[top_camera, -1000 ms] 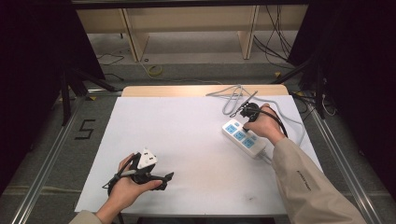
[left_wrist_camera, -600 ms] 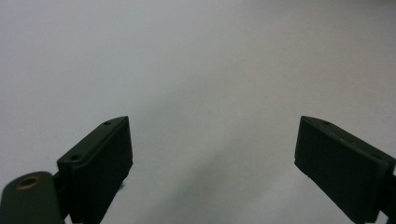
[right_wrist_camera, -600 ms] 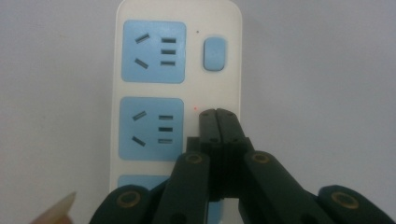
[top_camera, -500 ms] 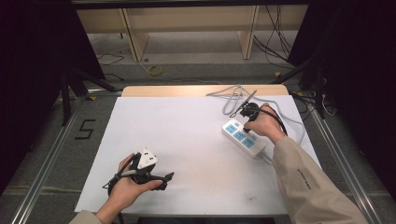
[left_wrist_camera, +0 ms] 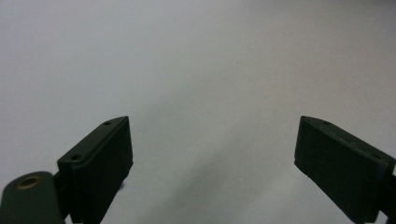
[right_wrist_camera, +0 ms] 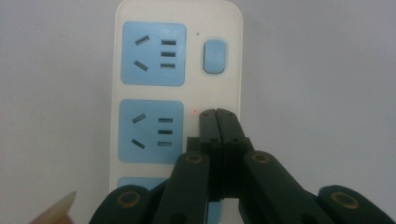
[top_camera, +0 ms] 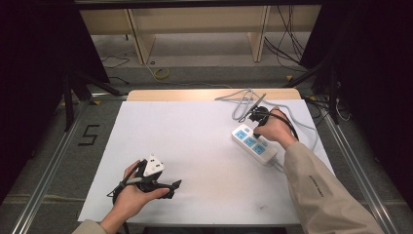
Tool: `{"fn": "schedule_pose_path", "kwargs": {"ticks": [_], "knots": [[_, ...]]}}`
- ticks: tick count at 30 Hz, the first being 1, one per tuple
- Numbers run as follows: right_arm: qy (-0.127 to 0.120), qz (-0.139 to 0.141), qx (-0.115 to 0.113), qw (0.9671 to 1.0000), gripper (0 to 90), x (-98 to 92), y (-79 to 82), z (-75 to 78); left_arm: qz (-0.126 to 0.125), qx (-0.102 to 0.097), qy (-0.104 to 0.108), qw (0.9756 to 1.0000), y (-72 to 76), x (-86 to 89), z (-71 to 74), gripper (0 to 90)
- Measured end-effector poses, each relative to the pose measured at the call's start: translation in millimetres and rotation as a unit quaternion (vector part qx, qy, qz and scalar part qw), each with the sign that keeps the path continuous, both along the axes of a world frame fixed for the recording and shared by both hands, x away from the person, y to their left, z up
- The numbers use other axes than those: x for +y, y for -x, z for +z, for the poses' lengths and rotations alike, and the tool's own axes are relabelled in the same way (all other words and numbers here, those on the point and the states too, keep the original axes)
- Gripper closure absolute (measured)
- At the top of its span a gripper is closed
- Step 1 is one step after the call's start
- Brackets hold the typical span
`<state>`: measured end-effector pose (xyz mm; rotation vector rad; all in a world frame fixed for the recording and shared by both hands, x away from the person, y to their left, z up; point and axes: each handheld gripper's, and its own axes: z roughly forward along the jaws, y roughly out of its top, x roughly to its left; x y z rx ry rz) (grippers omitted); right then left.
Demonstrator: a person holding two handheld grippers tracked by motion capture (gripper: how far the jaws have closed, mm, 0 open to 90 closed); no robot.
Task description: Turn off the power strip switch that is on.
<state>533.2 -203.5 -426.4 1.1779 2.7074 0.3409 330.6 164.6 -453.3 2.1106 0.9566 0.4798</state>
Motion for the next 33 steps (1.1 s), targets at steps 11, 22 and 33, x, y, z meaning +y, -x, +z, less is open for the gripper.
{"fn": "schedule_pose_path", "kwargs": {"ticks": [11,22,33], "knots": [[0.005,-0.001,0.004,1.0000,90.0,2.3,-1.2,0.1,0.000,0.000,-0.001,1.0000,0.0,0.0,0.1,10.9],[0.017,0.000,0.010,0.9998,90.0,5.3,-2.4,0.4,-0.001,-0.001,-0.001,1.0000,0.0,-0.2,0.0,11.0],[0.033,0.003,0.012,0.9994,90.0,7.7,-3.3,-0.5,-0.002,0.000,-0.001,1.0000,0.0,-0.1,-0.1,11.0]]}}
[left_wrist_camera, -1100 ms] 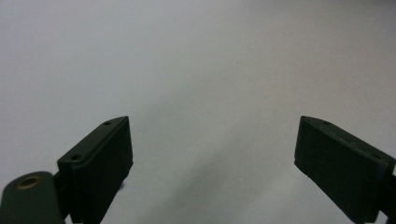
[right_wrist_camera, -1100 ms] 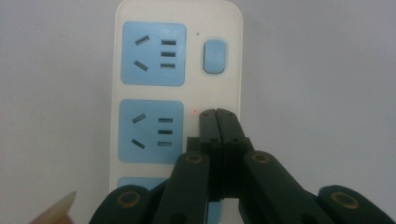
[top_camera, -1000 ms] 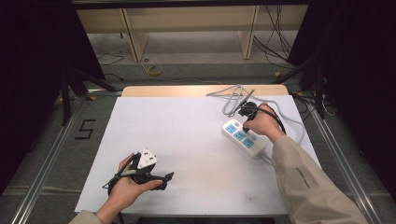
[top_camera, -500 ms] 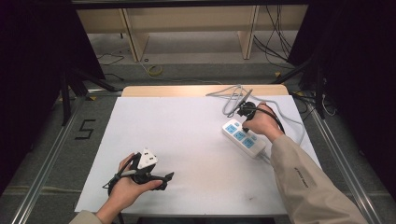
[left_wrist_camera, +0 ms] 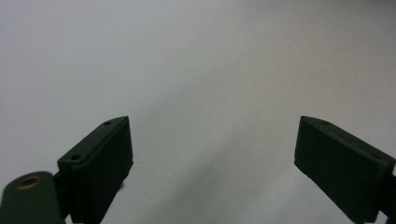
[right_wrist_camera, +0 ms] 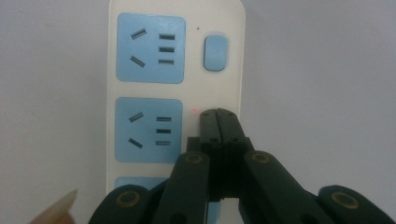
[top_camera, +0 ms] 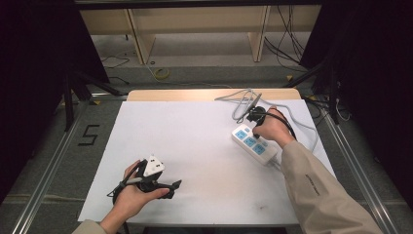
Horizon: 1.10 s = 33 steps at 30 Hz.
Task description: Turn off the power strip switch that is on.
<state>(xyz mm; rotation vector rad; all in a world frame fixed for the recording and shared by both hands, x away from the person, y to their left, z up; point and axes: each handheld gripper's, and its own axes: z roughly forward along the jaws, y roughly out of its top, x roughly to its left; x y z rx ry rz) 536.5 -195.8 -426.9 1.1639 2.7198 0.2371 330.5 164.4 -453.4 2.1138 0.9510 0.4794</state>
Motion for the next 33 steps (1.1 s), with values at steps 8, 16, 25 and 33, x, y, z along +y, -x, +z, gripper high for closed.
{"fn": "schedule_pose_path", "kwargs": {"ticks": [8,16,25,33], "knots": [[0.009,0.001,-0.002,1.0000,90.0,2.9,0.3,-0.5,-0.002,0.000,-0.004,1.0000,-0.3,-0.3,0.0,11.0],[0.010,0.001,0.001,0.9999,90.0,3.5,-0.4,-0.2,-0.003,0.002,-0.002,1.0000,-0.7,-1.1,-0.3,11.0],[0.014,-0.001,0.004,0.9999,90.0,4.2,-0.7,-0.2,-0.002,0.002,-0.001,1.0000,-0.9,-1.2,-0.2,11.2],[0.021,0.003,0.001,0.9998,90.0,6.2,-0.2,-0.5,-0.003,0.003,-0.001,1.0000,-0.9,-1.4,-0.3,11.2]]}}
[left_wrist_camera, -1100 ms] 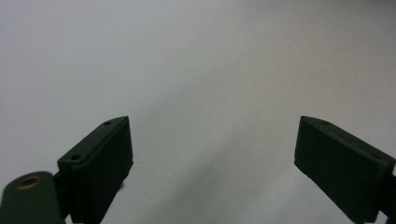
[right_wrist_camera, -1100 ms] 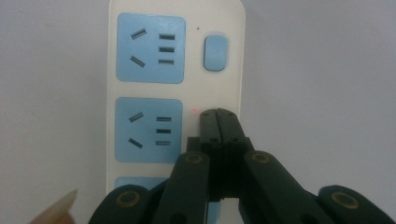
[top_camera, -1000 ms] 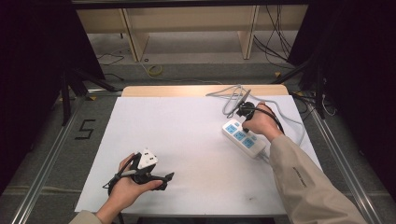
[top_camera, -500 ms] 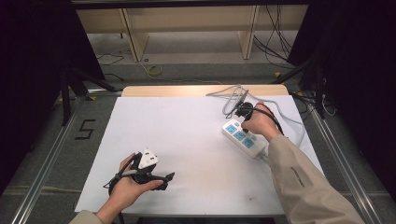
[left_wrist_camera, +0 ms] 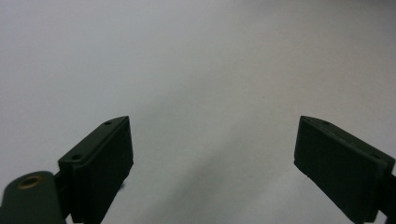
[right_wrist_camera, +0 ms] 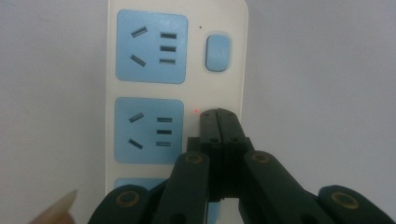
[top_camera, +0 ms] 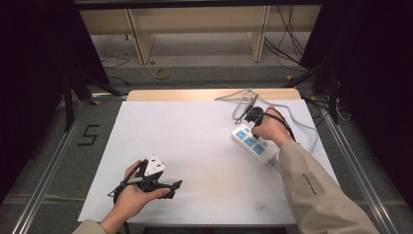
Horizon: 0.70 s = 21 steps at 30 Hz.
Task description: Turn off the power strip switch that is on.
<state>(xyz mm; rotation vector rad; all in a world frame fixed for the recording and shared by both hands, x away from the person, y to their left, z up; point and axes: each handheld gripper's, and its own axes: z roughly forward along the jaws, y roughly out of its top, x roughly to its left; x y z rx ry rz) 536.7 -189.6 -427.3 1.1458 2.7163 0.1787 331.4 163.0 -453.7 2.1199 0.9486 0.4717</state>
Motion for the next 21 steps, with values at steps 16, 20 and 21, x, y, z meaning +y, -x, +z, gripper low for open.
{"fn": "schedule_pose_path", "kwargs": {"ticks": [16,20,21], "knots": [[-0.018,-0.003,0.000,0.9998,90.0,-5.2,0.4,0.7,0.001,0.001,0.000,1.0000,-0.4,1.0,0.1,11.2],[-0.020,-0.002,0.000,0.9998,90.0,-6.0,0.0,0.6,0.001,0.000,0.001,1.0000,-0.1,0.7,0.0,11.2],[-0.020,-0.002,0.000,0.9998,90.0,-6.0,0.0,0.6,0.001,0.000,0.000,1.0000,-0.1,0.9,0.0,11.2]]}}
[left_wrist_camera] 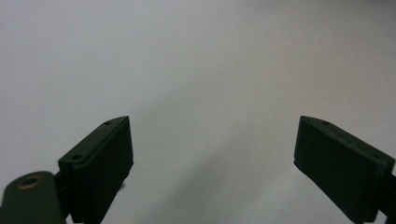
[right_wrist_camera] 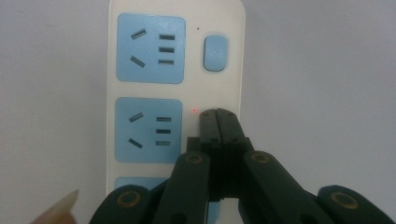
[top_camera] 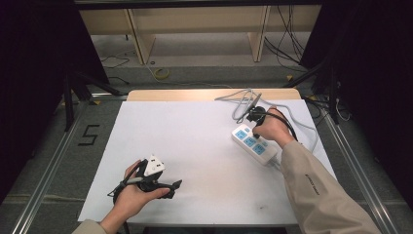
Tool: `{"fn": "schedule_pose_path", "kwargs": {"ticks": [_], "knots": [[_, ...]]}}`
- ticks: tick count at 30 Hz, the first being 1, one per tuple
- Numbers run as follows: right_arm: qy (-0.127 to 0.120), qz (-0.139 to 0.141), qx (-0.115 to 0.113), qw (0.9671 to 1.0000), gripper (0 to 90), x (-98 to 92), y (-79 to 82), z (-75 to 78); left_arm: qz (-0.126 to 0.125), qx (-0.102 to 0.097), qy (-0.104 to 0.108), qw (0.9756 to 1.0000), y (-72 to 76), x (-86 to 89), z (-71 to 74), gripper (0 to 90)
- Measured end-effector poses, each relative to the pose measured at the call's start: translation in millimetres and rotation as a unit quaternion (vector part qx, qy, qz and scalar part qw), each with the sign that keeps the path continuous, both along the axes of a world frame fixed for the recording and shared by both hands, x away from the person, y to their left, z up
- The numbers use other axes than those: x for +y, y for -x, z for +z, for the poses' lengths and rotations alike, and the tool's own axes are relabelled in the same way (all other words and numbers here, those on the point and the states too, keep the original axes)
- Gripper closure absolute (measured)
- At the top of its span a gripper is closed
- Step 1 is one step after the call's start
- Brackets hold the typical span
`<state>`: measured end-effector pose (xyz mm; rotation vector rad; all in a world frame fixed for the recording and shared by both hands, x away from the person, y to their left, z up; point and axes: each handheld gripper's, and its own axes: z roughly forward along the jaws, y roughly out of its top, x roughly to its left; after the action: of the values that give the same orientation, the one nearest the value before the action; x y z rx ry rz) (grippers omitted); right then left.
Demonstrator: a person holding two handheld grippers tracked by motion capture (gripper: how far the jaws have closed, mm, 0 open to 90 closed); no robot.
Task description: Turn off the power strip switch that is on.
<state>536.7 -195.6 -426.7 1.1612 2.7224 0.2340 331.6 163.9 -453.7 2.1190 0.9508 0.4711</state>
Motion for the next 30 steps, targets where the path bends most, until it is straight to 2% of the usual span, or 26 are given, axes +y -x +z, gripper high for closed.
{"fn": "schedule_pose_path", "kwargs": {"ticks": [30], "knots": [[-0.002,-0.002,-0.005,1.0000,90.0,-0.6,1.0,0.9,0.000,-0.001,-0.001,1.0000,0.3,0.1,0.3,11.3]]}}
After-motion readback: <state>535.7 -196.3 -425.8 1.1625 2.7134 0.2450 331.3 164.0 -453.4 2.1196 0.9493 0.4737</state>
